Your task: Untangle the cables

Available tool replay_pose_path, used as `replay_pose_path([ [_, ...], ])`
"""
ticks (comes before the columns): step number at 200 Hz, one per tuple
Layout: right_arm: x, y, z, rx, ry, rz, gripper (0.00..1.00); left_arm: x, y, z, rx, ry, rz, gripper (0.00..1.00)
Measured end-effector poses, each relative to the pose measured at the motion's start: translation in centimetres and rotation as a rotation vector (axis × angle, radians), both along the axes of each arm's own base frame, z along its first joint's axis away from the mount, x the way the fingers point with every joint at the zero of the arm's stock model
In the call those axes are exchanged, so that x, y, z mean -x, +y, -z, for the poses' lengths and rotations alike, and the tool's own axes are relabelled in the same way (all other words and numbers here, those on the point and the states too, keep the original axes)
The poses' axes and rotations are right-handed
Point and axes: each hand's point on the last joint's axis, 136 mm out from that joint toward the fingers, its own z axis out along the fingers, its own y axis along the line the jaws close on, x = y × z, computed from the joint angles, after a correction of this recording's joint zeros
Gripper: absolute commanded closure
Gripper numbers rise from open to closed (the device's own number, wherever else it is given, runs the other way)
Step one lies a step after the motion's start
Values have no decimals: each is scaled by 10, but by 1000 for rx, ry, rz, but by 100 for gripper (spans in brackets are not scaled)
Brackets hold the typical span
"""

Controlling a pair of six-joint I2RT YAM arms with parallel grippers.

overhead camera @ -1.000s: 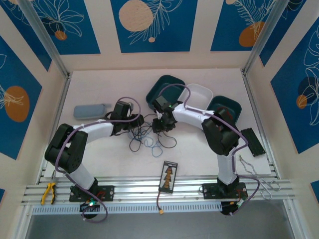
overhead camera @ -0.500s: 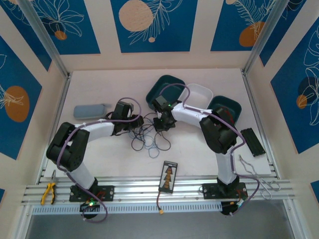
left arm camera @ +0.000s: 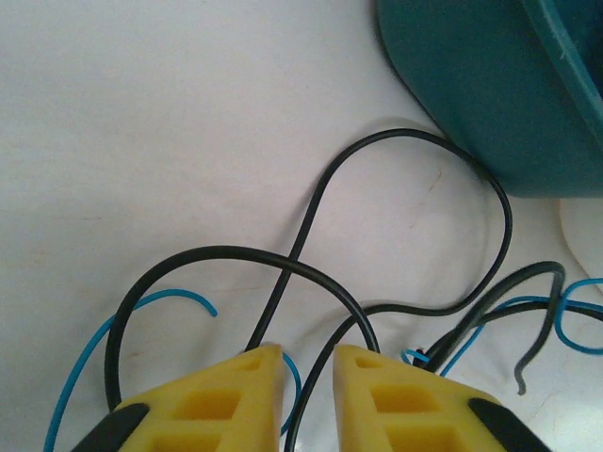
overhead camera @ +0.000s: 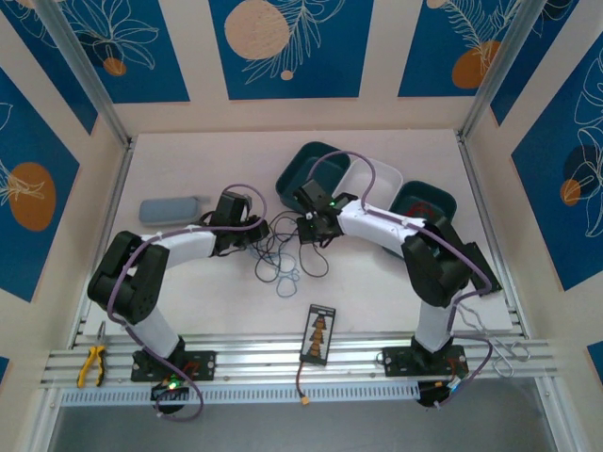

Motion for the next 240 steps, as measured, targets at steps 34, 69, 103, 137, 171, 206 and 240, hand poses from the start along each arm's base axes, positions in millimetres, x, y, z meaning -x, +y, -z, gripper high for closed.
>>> replay_pose_path([
  [34, 7, 3, -1, 1, -33, -30, 89, 2, 12, 9, -26, 10, -28, 84],
  [69, 8, 8, -1, -33, -40, -40, 82, 10, 38, 18, -58, 33, -85, 84],
  [103, 11, 16, 1, -82, -18, -39, 76, 10, 51, 13, -73, 17, -113, 81],
  [137, 18, 15, 12, -104, 28, -30, 70, 9, 50, 4, -70, -10, -99, 70],
  [171, 28, 3, 28, -118, 86, -5, 71, 10, 45, -4, -52, -28, -67, 54],
  [206, 38, -14, 35, -145, 132, 42, 71, 12, 34, -12, -36, -46, -29, 40],
  [240, 44, -22, 31, -163, 138, 64, 71, 10, 19, -23, -21, -68, 8, 35],
])
